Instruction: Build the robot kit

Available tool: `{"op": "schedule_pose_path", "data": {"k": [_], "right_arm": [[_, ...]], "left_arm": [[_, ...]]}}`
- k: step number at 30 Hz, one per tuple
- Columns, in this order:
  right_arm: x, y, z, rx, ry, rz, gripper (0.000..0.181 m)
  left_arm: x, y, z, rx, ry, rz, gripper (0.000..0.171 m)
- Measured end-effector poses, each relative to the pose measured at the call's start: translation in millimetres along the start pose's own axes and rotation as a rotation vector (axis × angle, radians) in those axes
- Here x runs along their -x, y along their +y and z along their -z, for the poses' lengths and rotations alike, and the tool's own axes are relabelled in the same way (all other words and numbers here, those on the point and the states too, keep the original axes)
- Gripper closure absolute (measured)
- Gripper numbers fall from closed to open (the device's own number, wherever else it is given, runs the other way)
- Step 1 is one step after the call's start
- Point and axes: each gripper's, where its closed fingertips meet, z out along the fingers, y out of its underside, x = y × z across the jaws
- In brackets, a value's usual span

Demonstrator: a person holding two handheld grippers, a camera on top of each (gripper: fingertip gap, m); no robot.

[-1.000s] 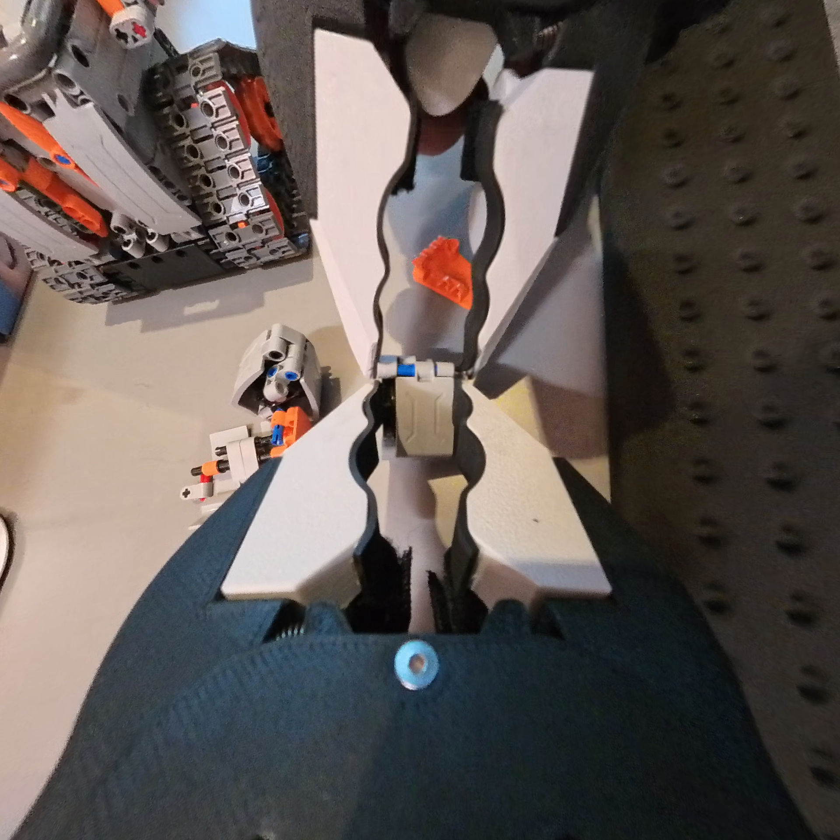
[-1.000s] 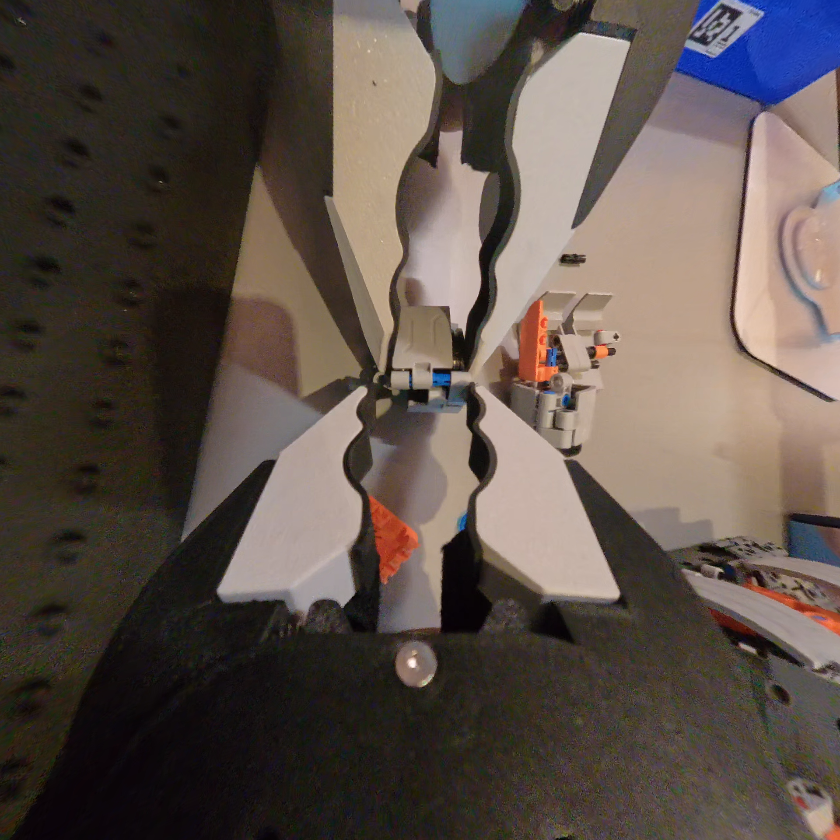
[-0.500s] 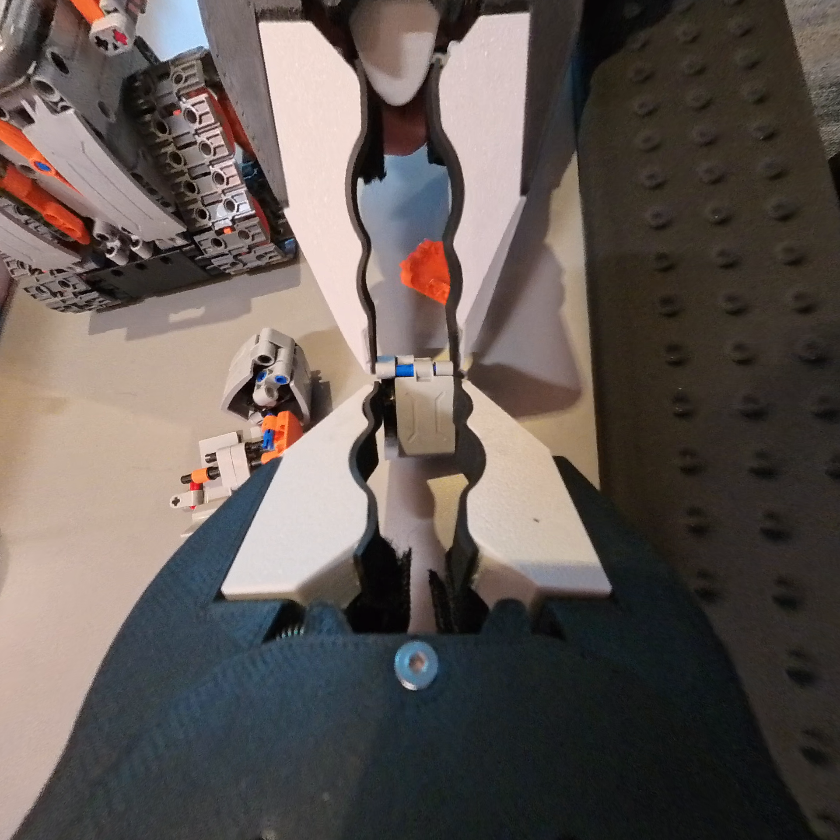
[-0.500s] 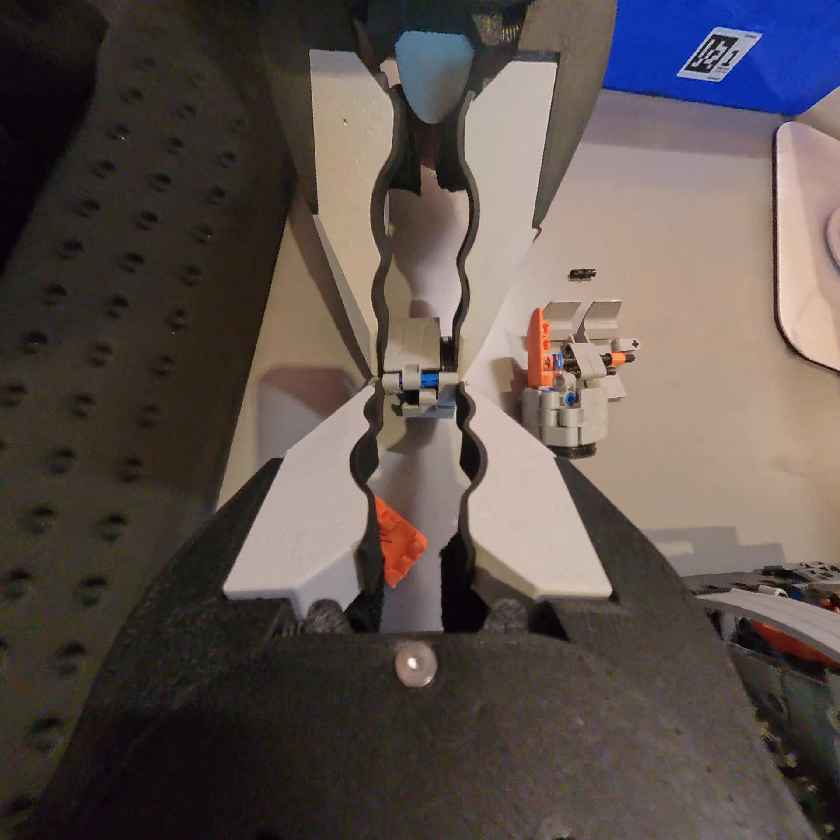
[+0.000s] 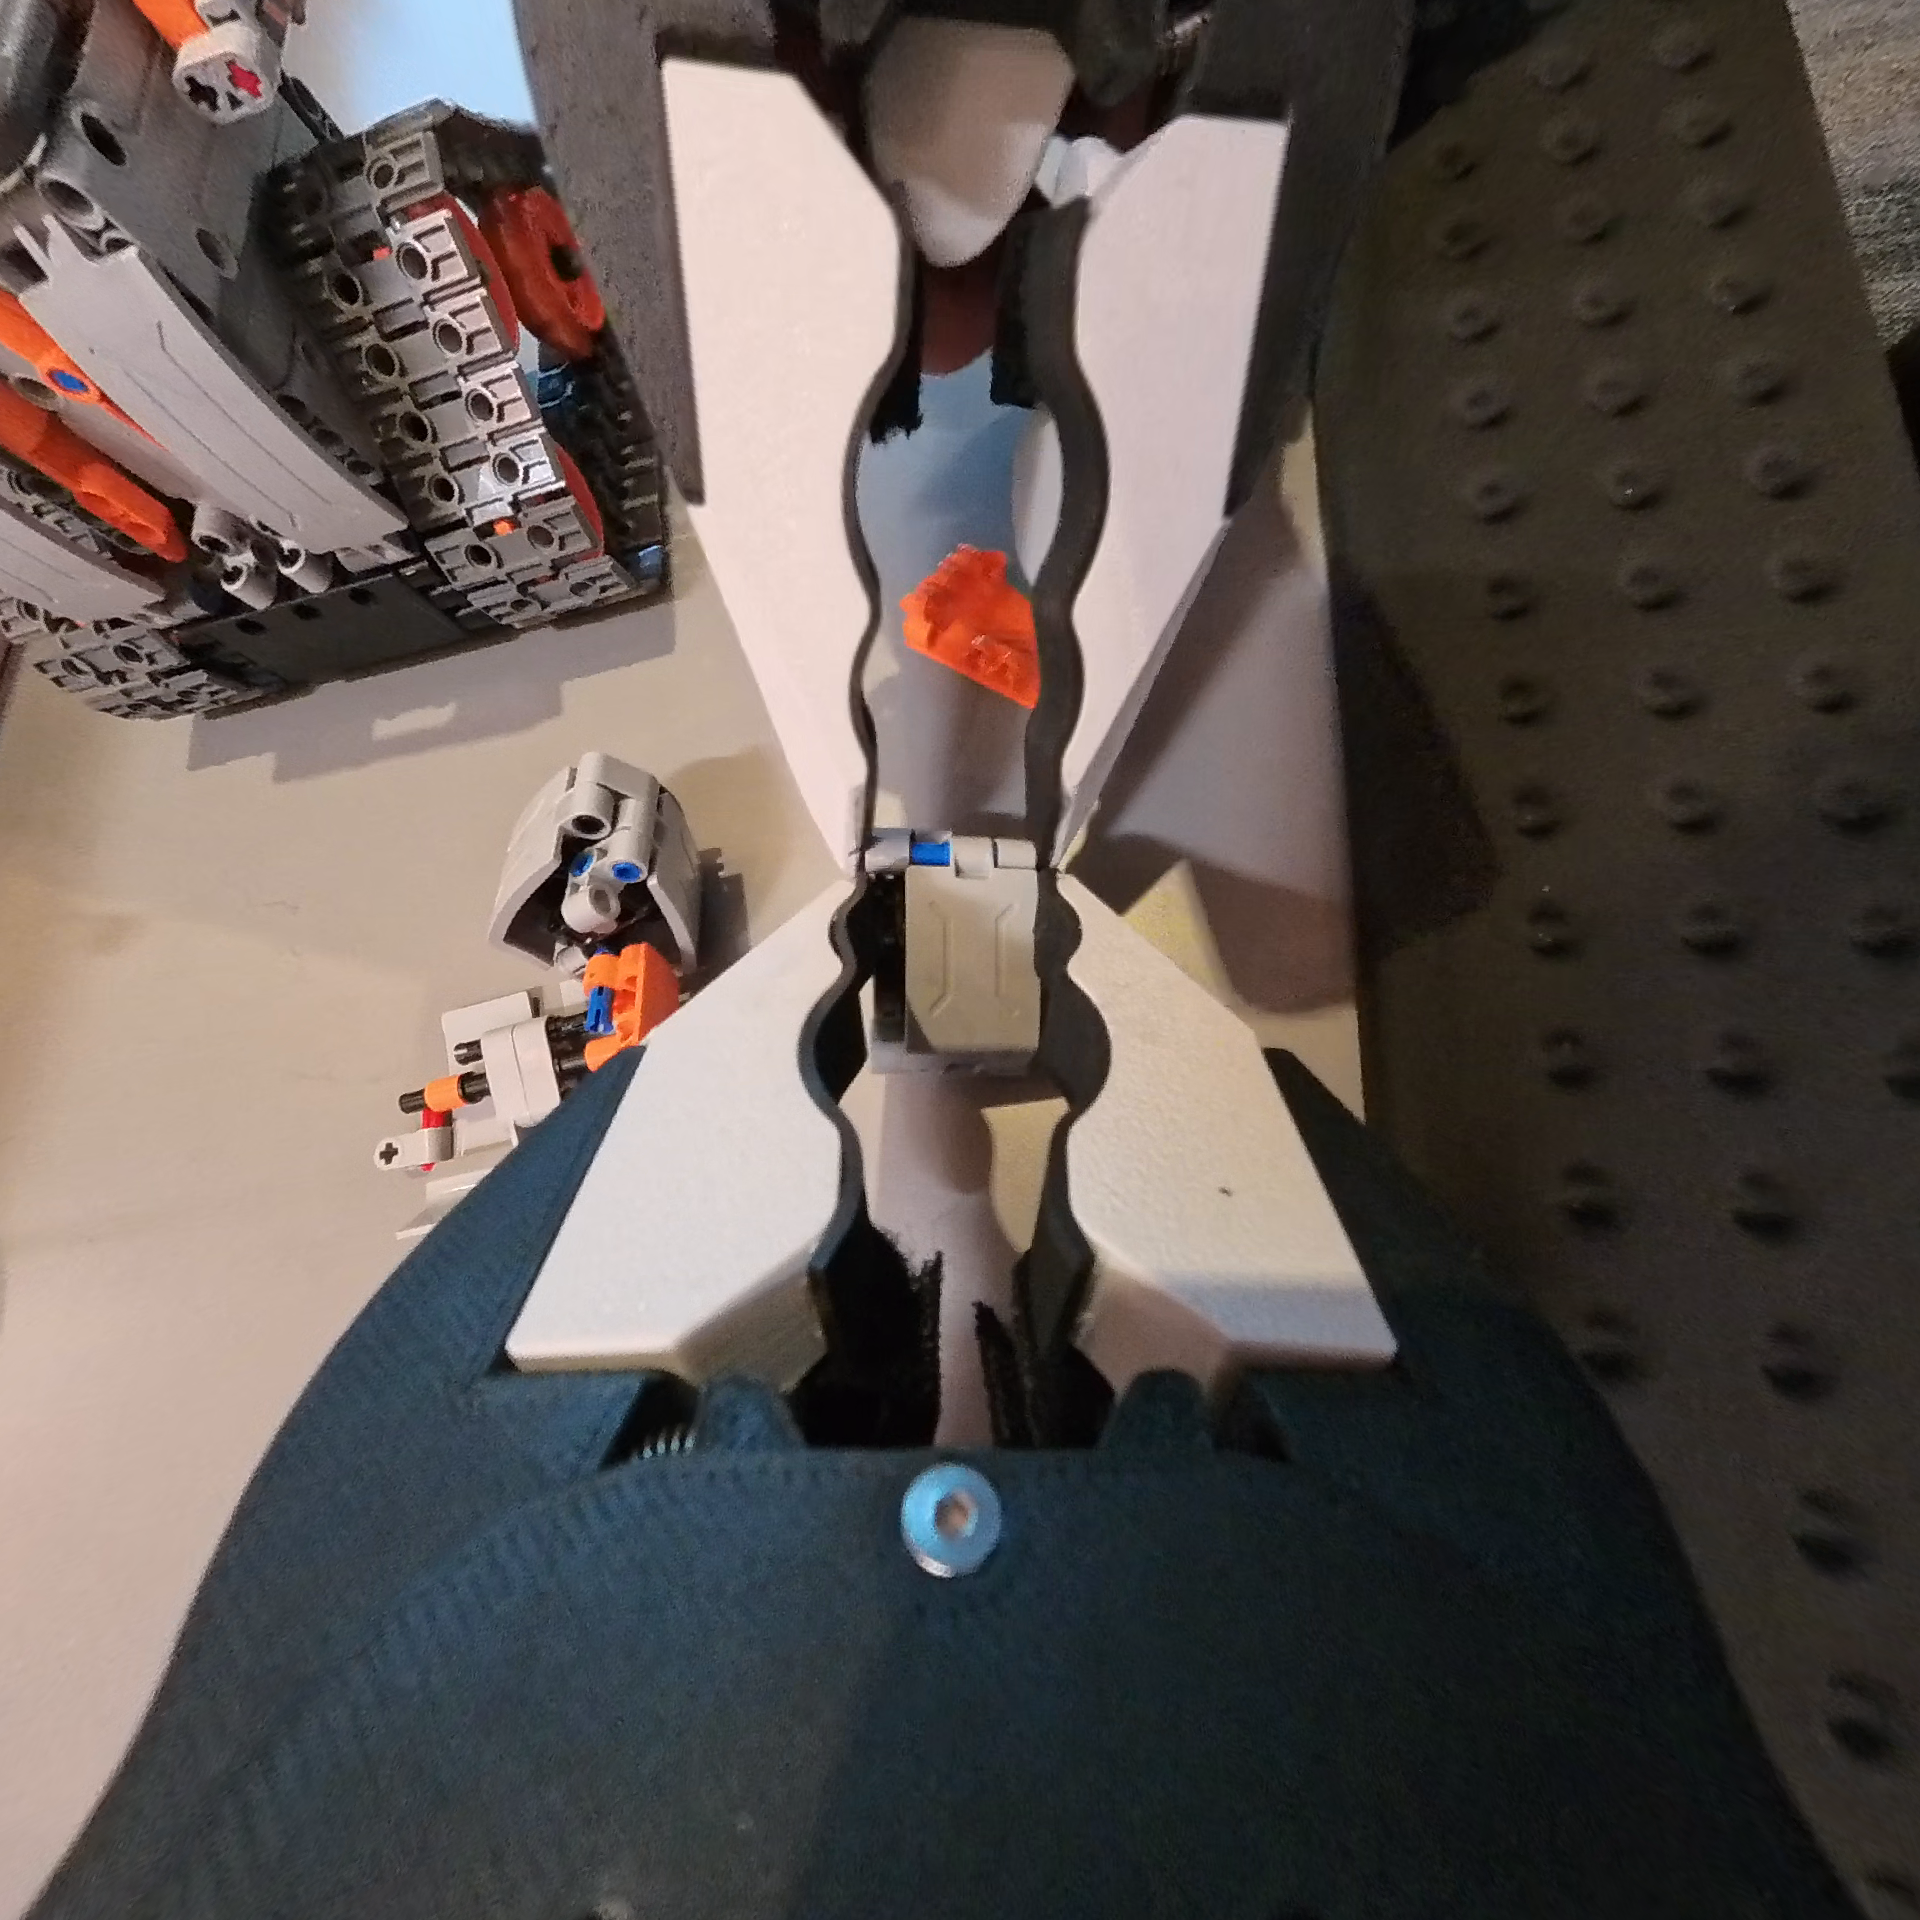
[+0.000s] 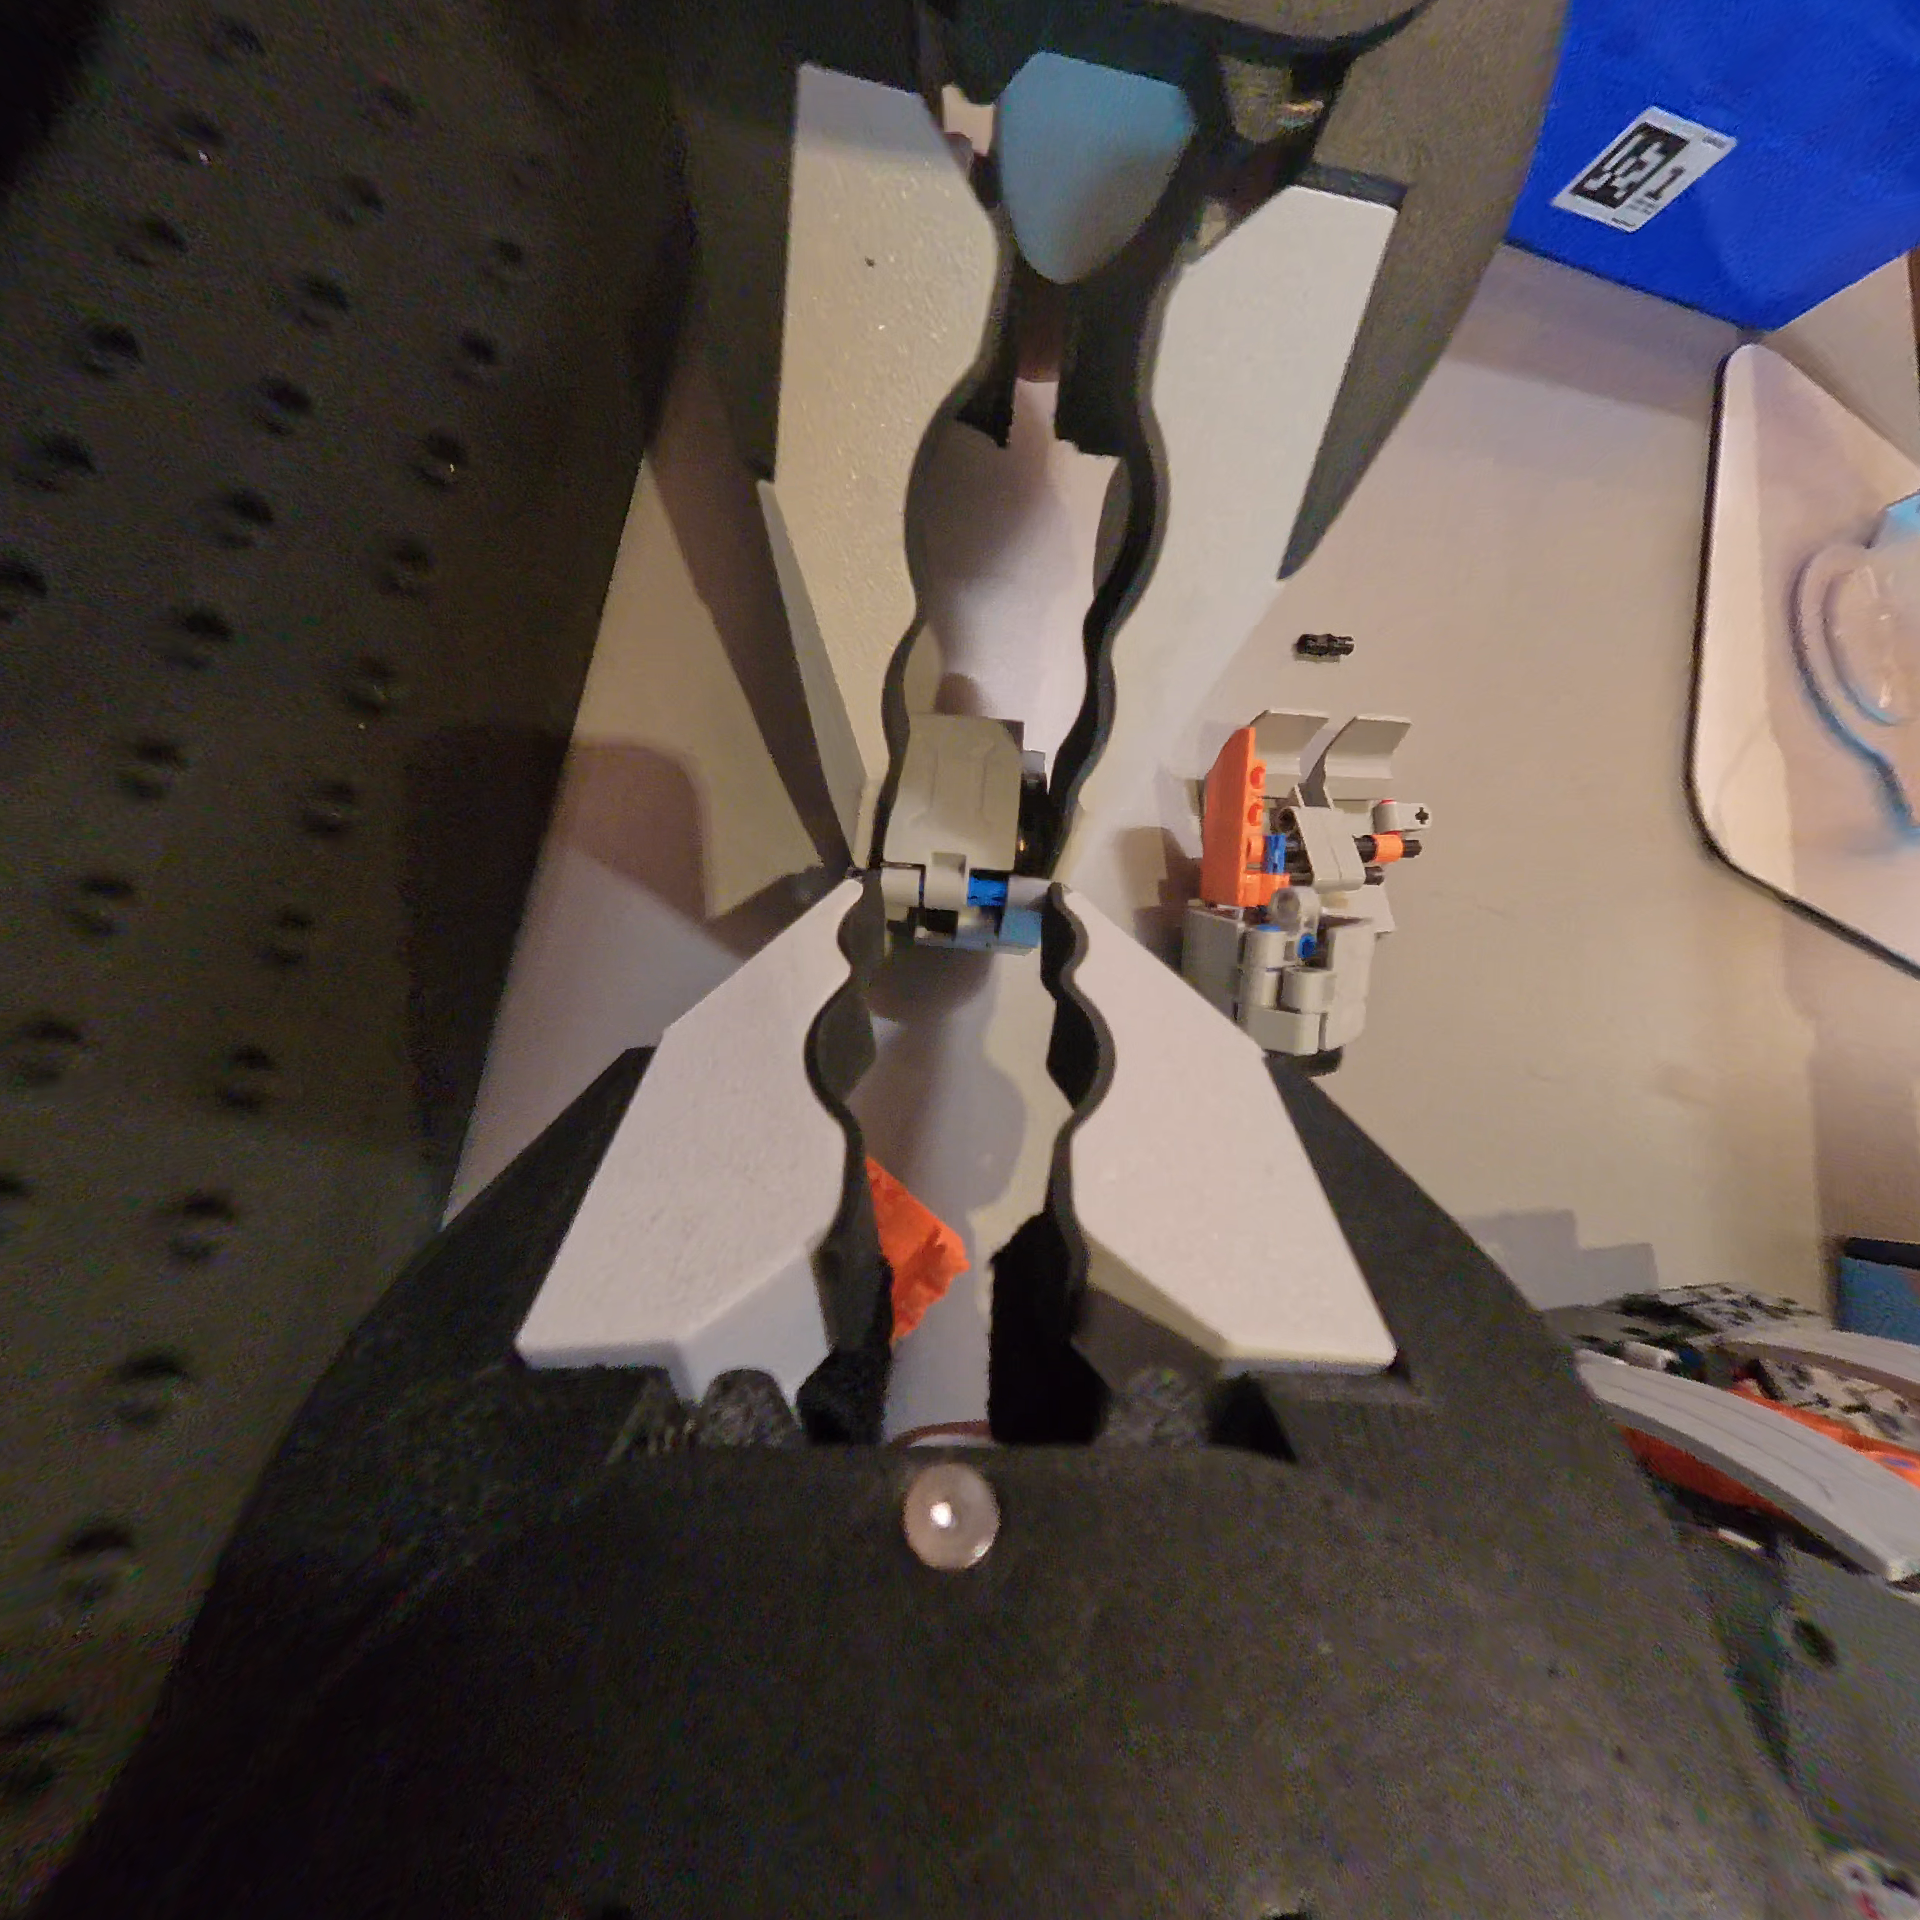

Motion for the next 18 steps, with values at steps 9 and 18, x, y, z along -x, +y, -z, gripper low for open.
{"op": "schedule_pose_path", "data": {"k": [9,18], "right_arm": [[-3.1,-6.1,4.0,-0.080,0.007,0.000,0.154],[-1.4,-12.0,6.6,-0.129,-0.019,-0.022,0.155]], "left_arm": [[2.1,-2.6,5.6,-0.056,0.014,0.039,0.145],[-1.2,-4.5,7.4,-0.098,0.076,0.082,0.145]]}}
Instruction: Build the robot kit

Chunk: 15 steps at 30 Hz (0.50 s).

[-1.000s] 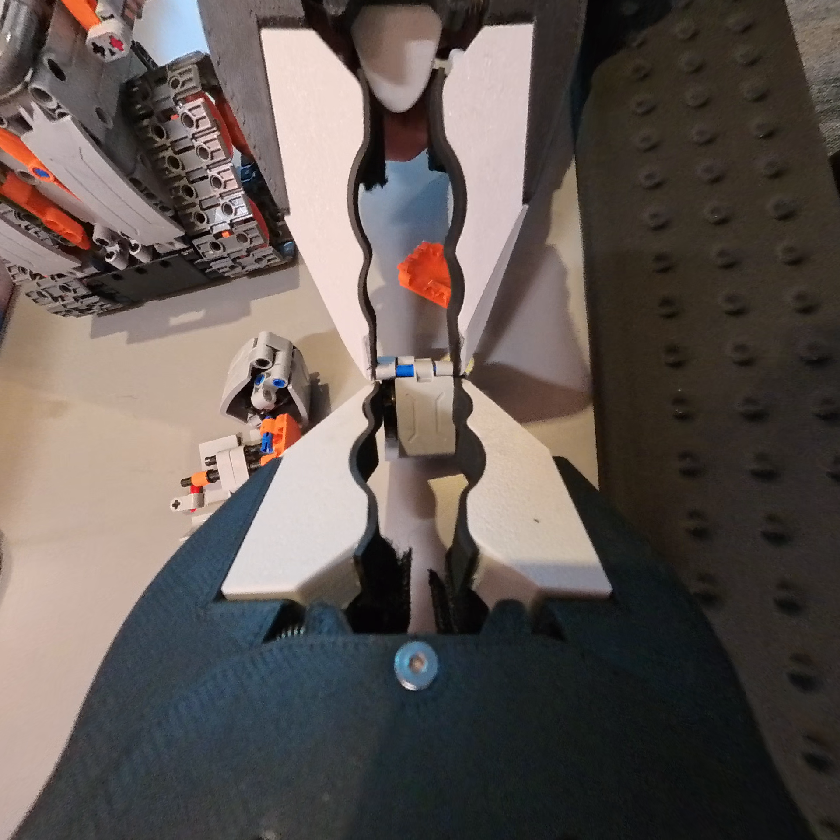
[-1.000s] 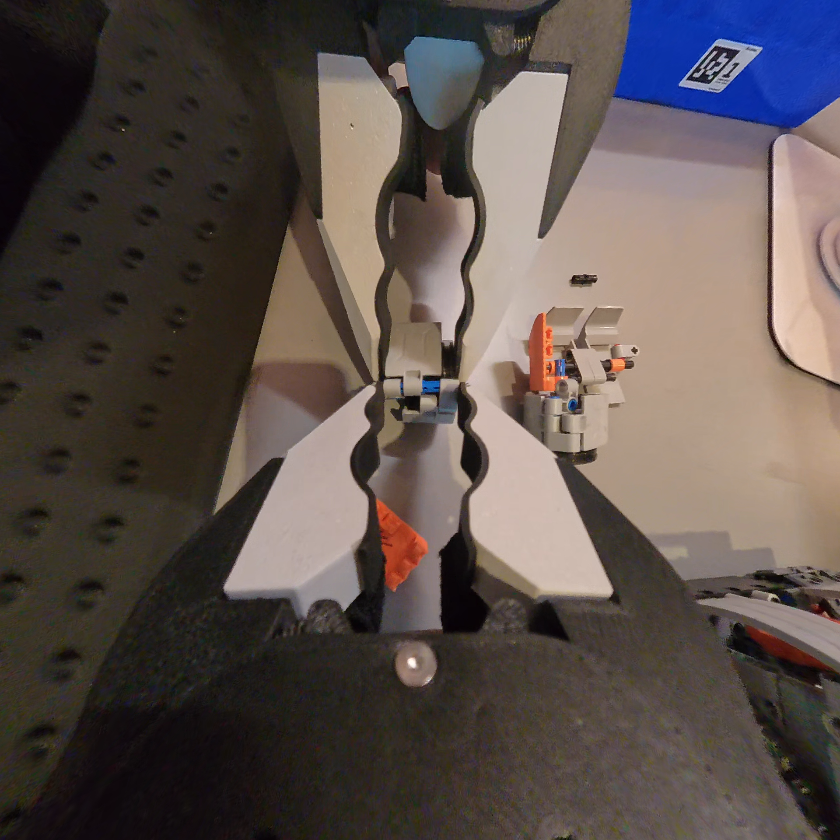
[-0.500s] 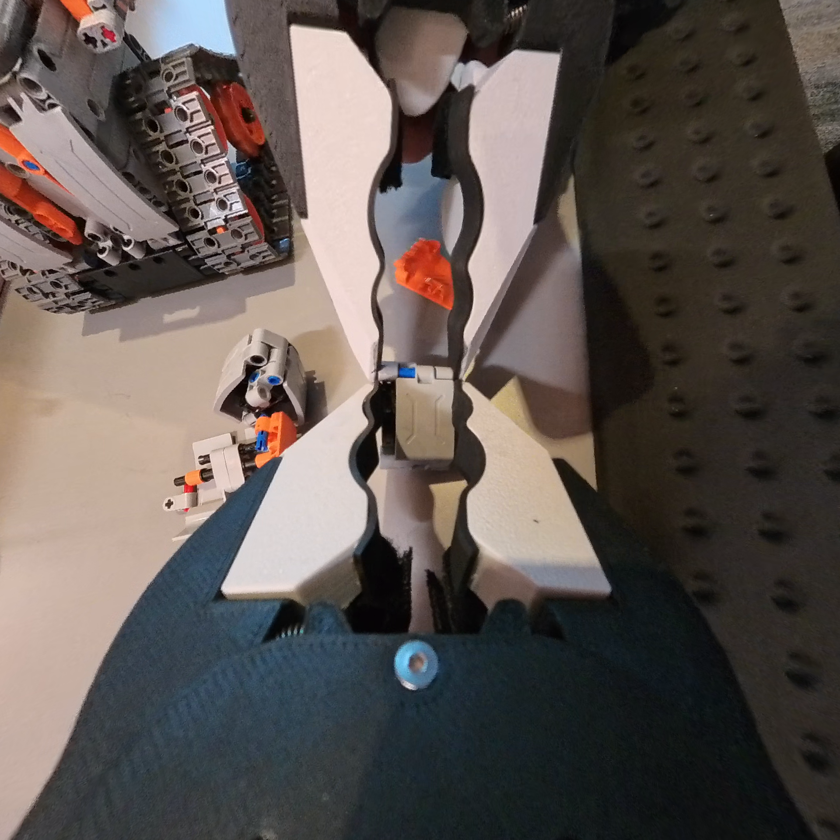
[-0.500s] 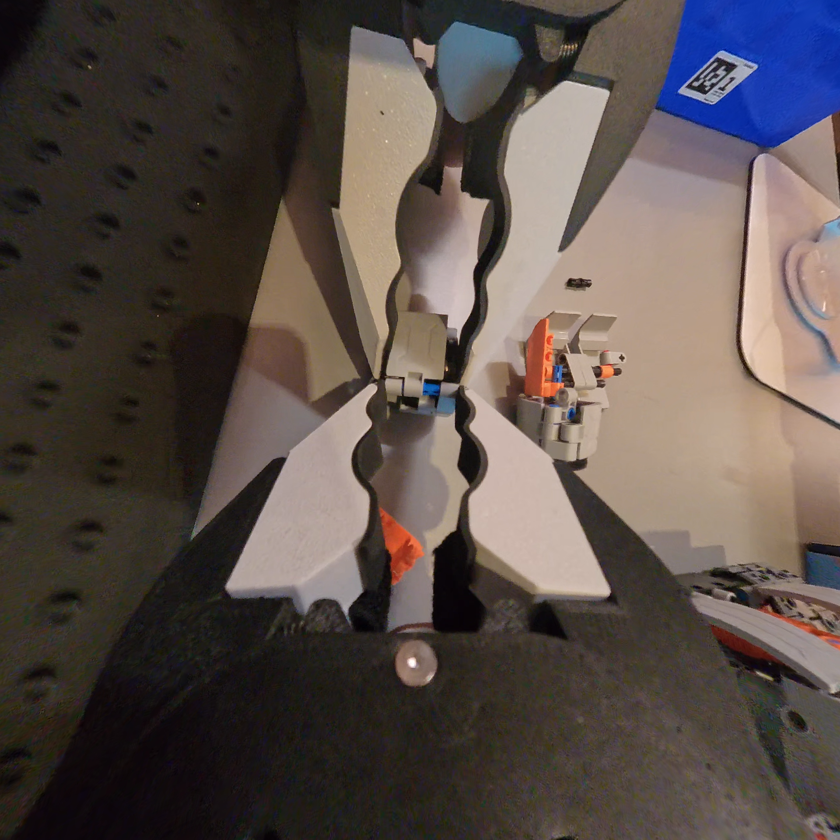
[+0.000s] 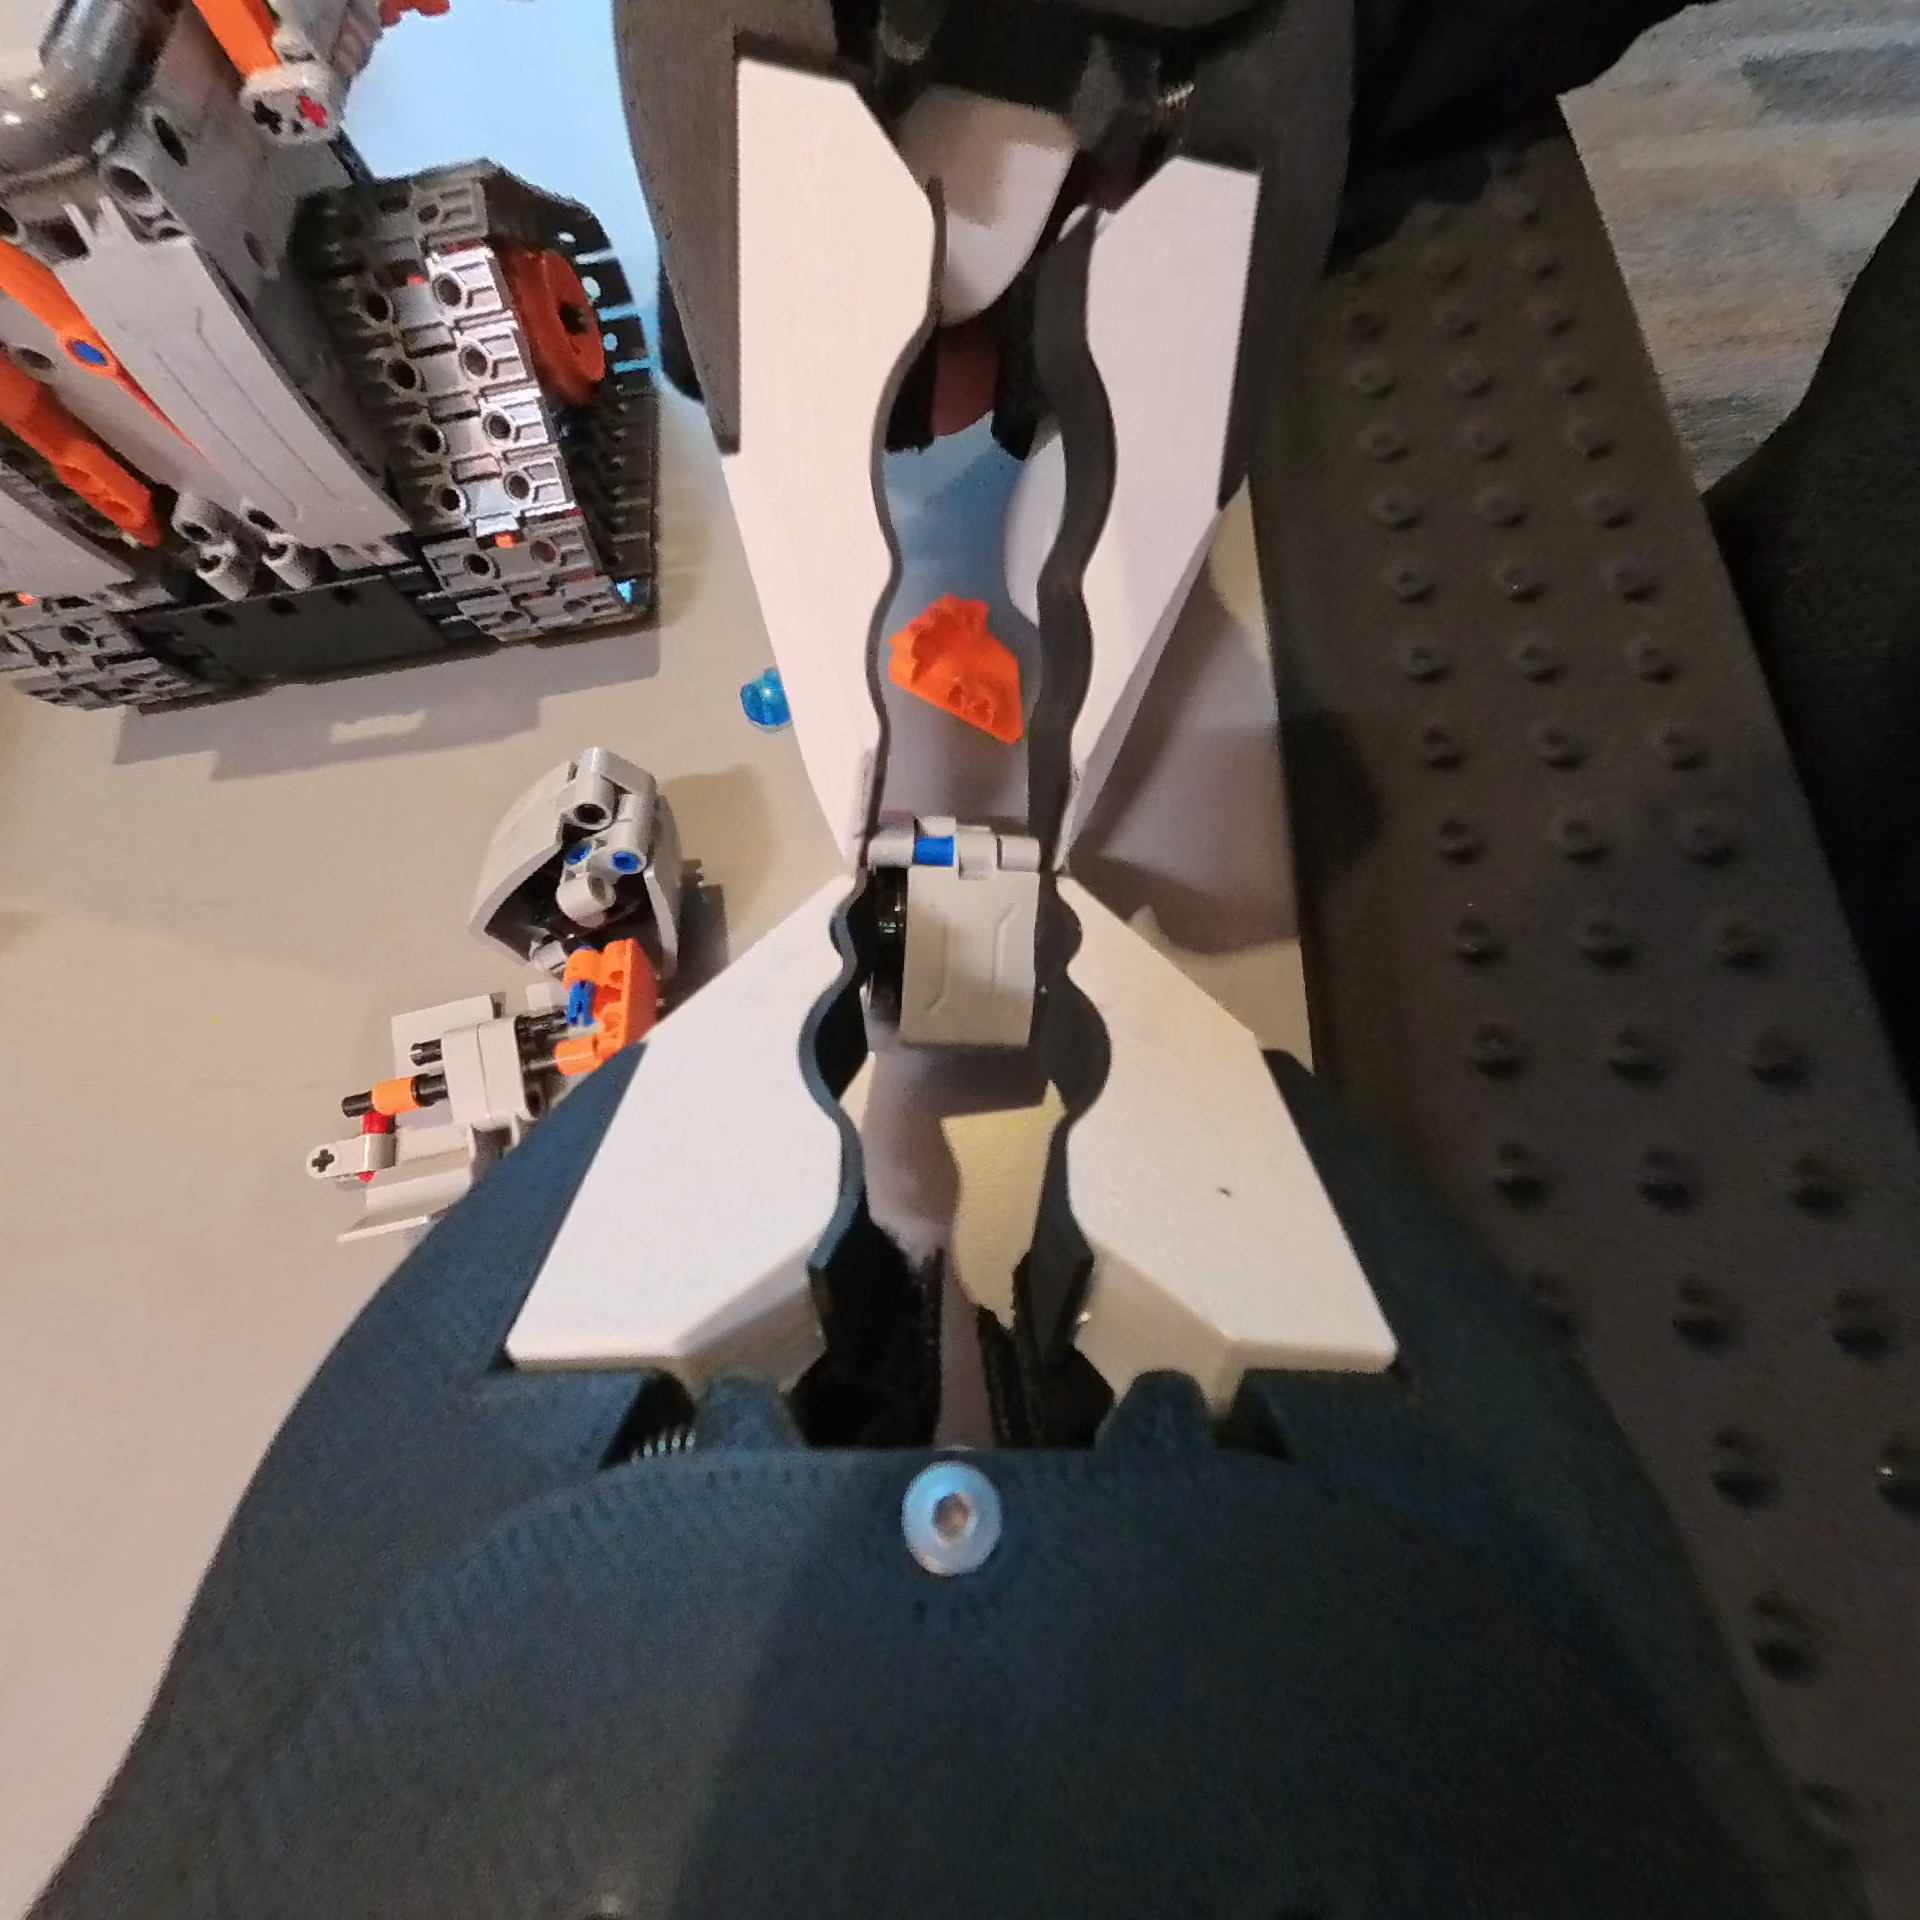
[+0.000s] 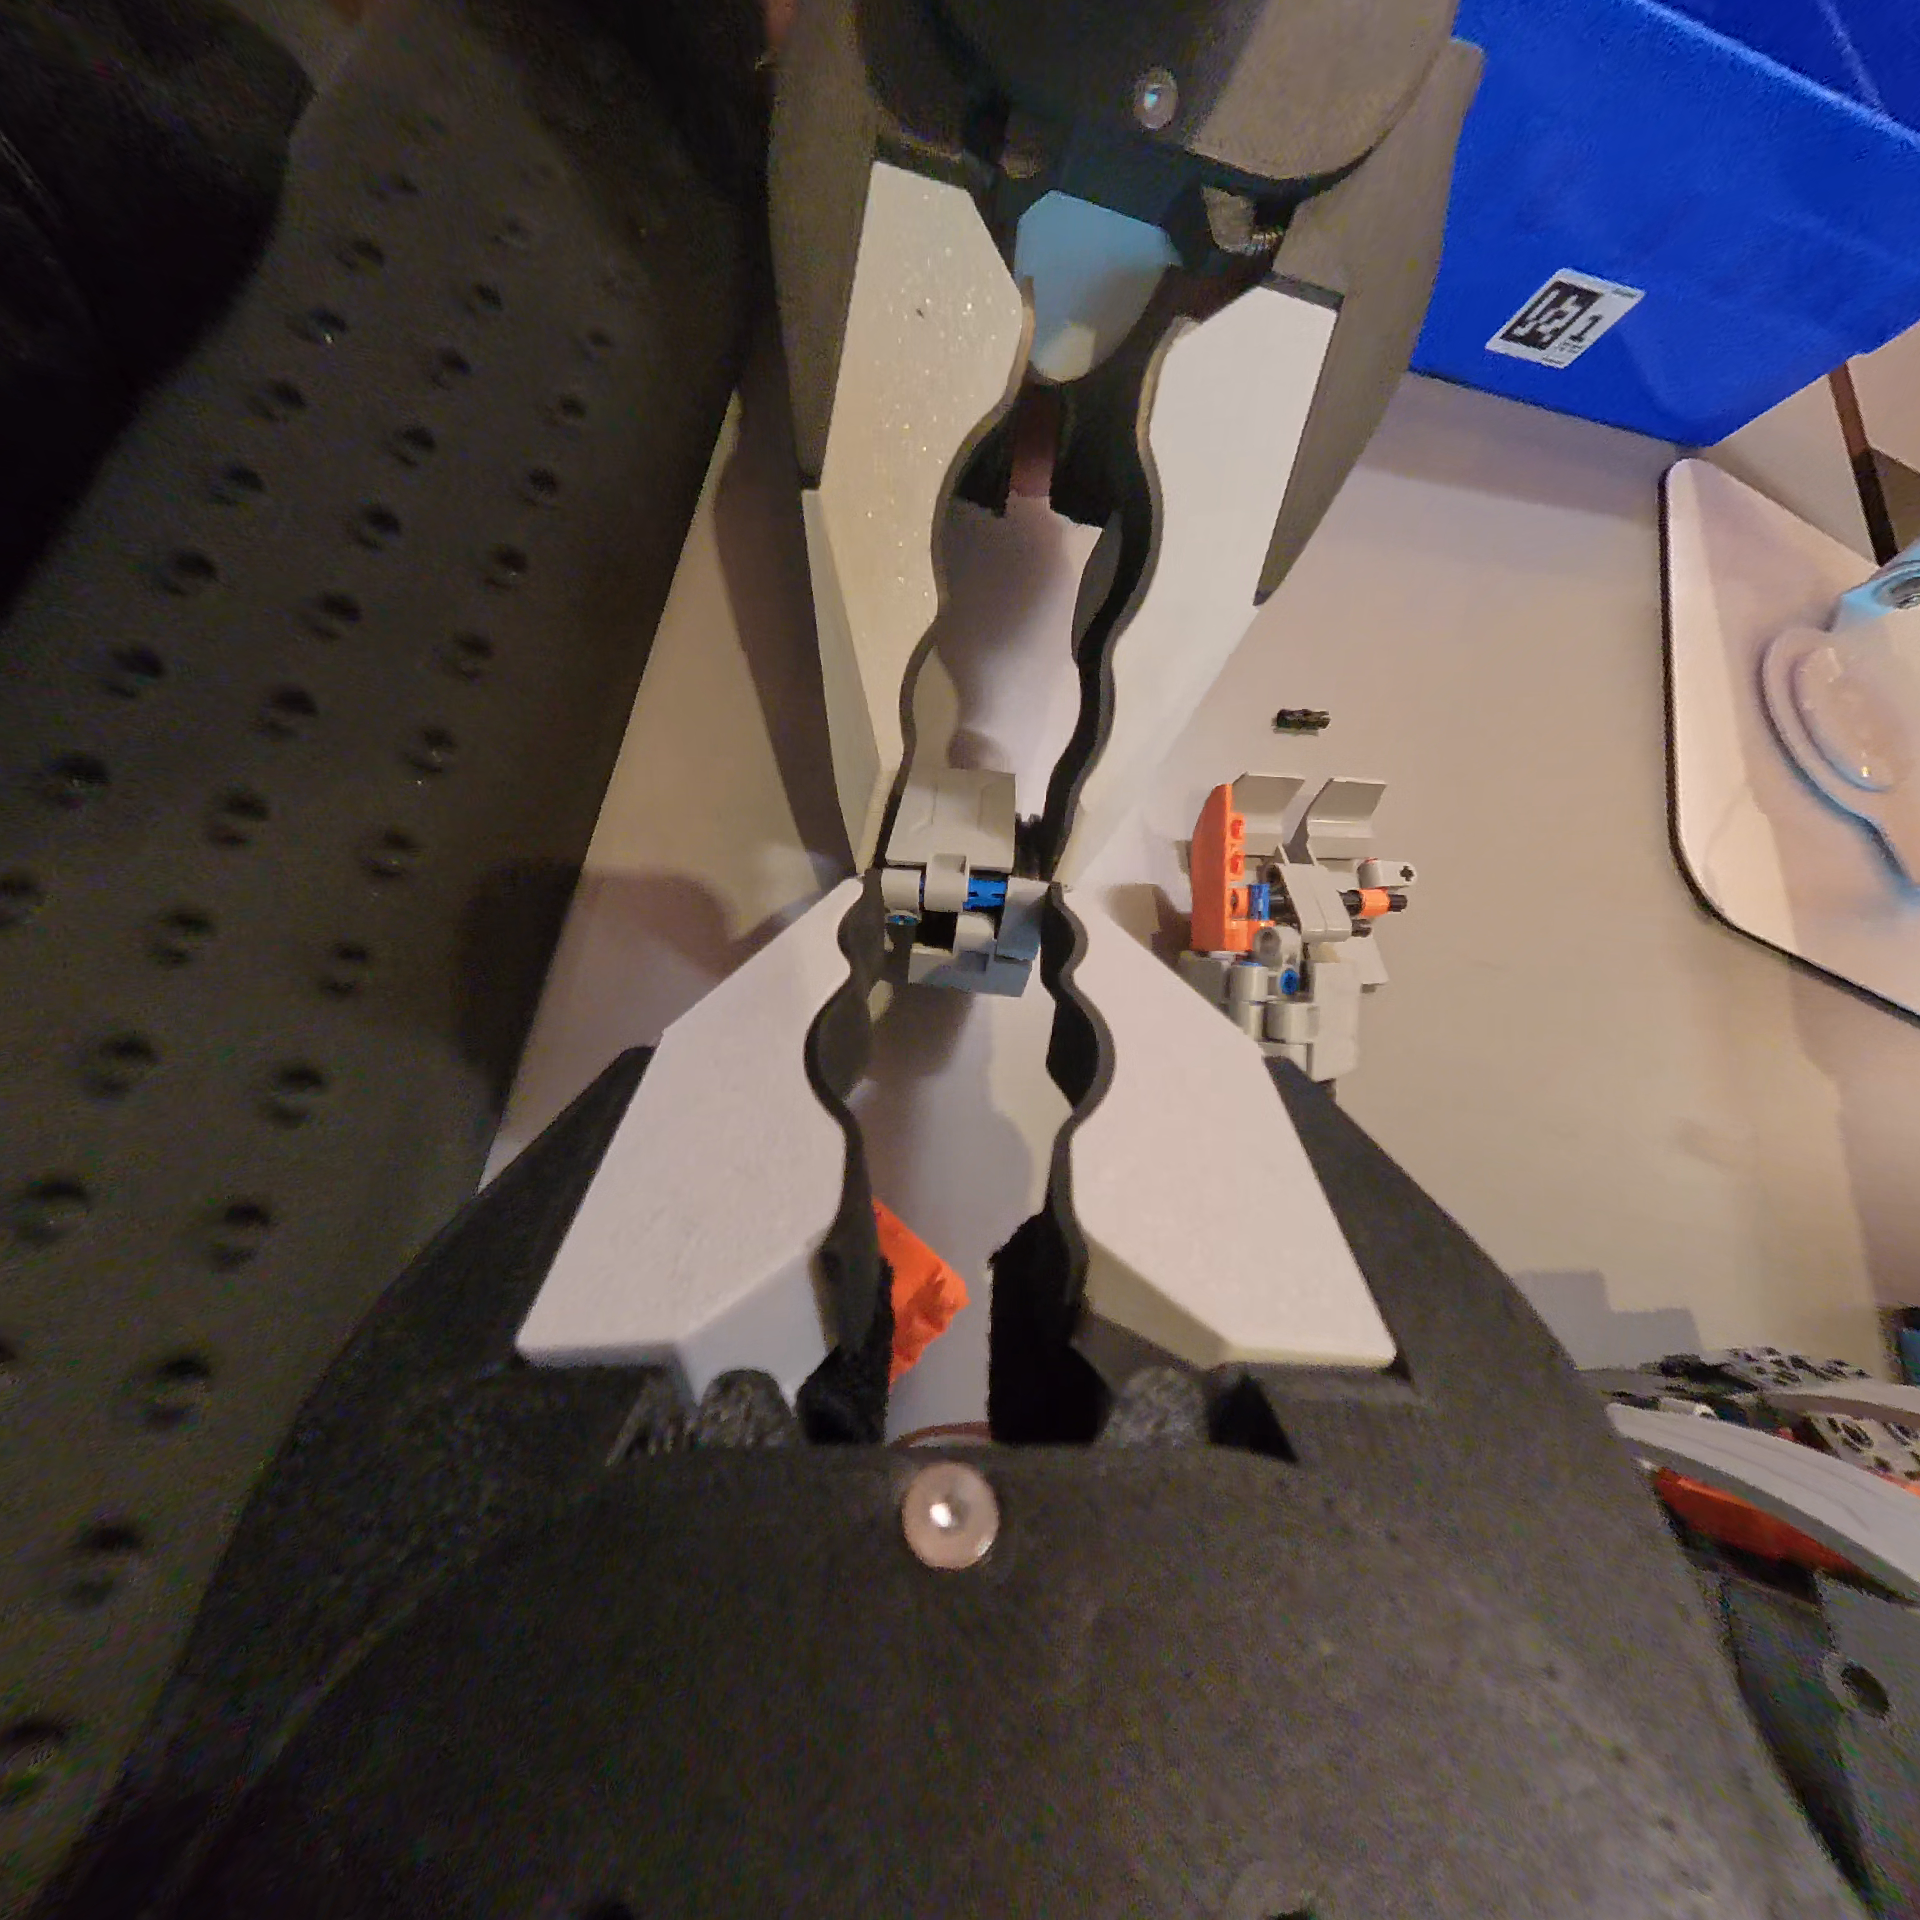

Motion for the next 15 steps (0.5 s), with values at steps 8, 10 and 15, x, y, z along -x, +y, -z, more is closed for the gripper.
{"op": "schedule_pose_path", "data": {"k": [8,10,15], "right_arm": [[4.0,3.5,-1.7,0.055,0.015,0.074,0.155],[5.1,3.8,-2.0,0.012,-0.046,-0.011,0.154],[5.4,1.6,-1.0,-0.047,-0.096,-0.086,0.153]], "left_arm": [[-3.0,2.4,-3.5,0.019,0.009,-0.023,0.145],[-4.6,3.0,-3.6,0.019,0.024,-0.014,0.145],[-5.6,3.5,-2.5,0.023,0.038,-0.010,0.144]]}}
